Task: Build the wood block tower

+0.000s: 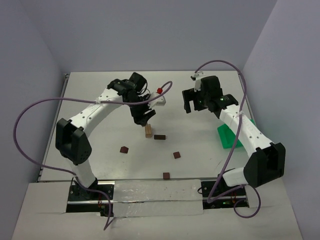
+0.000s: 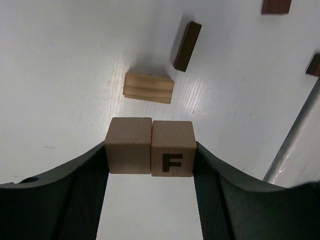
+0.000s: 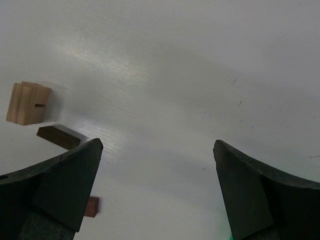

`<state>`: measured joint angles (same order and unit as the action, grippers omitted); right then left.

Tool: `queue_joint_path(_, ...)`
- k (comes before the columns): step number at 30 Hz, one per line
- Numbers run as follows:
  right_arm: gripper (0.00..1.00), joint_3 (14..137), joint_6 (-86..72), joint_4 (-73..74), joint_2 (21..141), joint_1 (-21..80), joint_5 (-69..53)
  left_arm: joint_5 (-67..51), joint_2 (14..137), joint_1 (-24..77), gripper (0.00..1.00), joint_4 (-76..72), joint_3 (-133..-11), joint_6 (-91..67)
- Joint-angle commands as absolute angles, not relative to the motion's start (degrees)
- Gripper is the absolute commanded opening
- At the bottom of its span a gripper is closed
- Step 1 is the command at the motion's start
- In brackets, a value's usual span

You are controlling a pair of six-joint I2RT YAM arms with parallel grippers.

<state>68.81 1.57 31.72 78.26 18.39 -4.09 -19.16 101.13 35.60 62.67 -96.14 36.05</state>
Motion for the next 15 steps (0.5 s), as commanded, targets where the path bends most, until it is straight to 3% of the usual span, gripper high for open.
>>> queue_joint_path(1,1.00,74.0,5.3,37.4,81.1,11.7,-10.9,-20.6,104.1,35.3,0.02,68.0,-101.7,41.1)
queue_joint_path(6,1.00,75.9,6.0,39.3,82.5,6.6,-15.7,-23.2,109.2,35.6,0.06,73.7,-107.8,43.2)
queue_joint_path(15,1.00,76.9,7.0,41.2,83.2,6.4,-19.0,-24.7,110.7,37.3,0.13,73.0,-106.7,46.4)
